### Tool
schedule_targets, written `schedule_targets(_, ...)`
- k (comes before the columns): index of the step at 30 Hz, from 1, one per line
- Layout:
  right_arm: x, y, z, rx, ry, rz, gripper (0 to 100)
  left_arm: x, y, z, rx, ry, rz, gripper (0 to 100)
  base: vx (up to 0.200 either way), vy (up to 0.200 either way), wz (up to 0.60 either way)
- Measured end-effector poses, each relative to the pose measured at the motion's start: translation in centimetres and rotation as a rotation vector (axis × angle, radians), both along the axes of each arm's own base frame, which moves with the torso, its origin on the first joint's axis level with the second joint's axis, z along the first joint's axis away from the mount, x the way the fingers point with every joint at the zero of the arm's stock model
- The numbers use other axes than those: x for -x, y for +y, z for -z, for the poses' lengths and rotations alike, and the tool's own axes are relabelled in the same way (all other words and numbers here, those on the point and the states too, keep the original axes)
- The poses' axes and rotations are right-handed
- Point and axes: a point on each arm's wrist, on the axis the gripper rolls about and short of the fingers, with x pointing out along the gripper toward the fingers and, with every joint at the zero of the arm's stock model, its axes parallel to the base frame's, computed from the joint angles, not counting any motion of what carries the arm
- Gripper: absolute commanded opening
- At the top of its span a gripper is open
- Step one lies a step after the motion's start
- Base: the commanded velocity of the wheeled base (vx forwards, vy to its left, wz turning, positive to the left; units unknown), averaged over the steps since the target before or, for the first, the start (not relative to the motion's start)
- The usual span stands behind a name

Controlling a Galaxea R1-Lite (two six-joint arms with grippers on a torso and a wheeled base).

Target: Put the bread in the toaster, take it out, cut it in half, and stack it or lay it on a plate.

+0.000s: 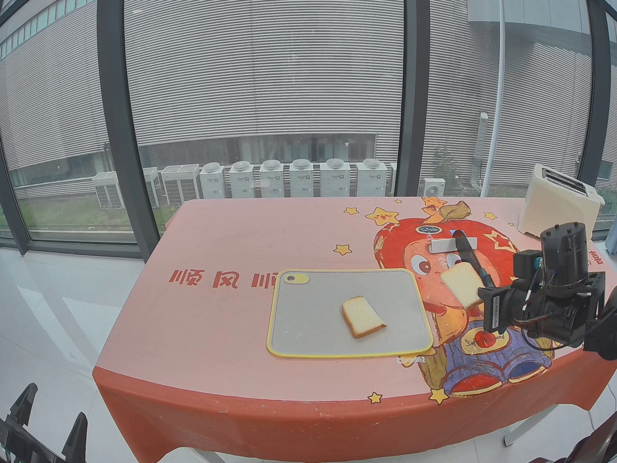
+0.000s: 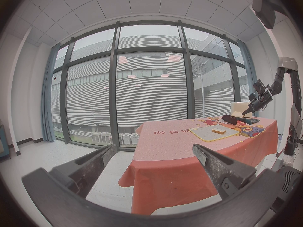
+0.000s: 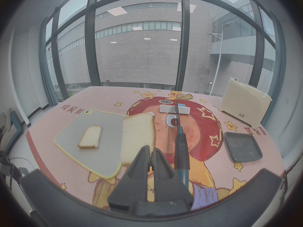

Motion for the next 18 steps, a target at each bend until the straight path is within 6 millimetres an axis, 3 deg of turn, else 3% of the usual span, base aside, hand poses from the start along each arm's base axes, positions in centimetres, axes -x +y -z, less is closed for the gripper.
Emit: schedule_targets(18,3.7,-0.6,-0.1,0.010,-0.037,-0.025,0,0.0,0.0,0.0,0.000,0.000,0.001,100,0.000,0.000,0.00)
